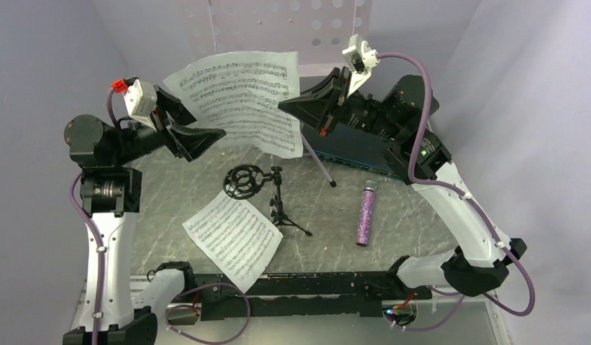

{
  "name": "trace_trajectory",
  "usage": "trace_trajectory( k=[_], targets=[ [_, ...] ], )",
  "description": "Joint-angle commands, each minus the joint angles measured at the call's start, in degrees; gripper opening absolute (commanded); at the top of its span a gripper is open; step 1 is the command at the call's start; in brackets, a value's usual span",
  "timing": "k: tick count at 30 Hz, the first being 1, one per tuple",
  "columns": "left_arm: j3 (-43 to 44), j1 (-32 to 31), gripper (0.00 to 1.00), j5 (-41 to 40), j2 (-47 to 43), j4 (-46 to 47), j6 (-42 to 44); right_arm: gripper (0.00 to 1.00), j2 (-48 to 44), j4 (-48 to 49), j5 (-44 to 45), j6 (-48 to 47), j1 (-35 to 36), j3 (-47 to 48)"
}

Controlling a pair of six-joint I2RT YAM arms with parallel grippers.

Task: Set up the instrument practice props

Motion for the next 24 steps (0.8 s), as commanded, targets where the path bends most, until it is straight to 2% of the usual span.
trace_trajectory(
  k=[1, 4, 7, 8, 11, 13, 18, 22, 24],
  targets=[
    [0.1, -0.2, 0.62, 7.0, 2.3, 10.5, -7.1, 0.0, 2.8, -1.4, -5.6, 0.4, -0.4, 3.8],
    [-1.1, -0.2, 0.54, 7.1, 3.0, 17.2, -11.3, 0.0, 3.7, 0.2, -6.5, 1.7, -0.5, 4.0],
    [-1.5, -0.2, 0.45, 5.2, 2.9, 17.9, -10.7, 0.0, 4.4, 1.5, -7.3, 2.5, -0.7, 3.9],
    [-1.0, -0.2, 0.4, 4.3, 2.8, 16.2, -9.1, 0.0, 4.8, 1.5, -7.4, 2.5, -0.8, 4.2],
    [0.5, -0.2, 0.13, 3.3, 2.7, 10.2, -4.8, 0.0, 5.6, 0.8, -6.3, 1.5, -1.2, 5.1],
    [0.6, -0.2, 0.04, 2.1, 2.3, 9.0, -3.3, 0.02, 6.1, 0.0, -3.8, 0.4, -1.2, 5.6],
    [1.2, -0.2, 0.03, -5.2, 1.0, 6.1, 0.5, 0.23, 5.9, 1.1, 1.7, -1.3, -1.4, 5.0],
    [3.8, -0.2, 0.03, -9.8, 1.7, 4.8, 1.9, 0.5, 6.7, 0.9, 5.6, -1.8, -1.5, 5.6],
    [5.9, -0.1, 0.03, -10.5, 2.9, 5.3, 1.4, 0.55, 7.4, 0.7, 6.3, -2.2, -1.6, 6.4]
  ],
)
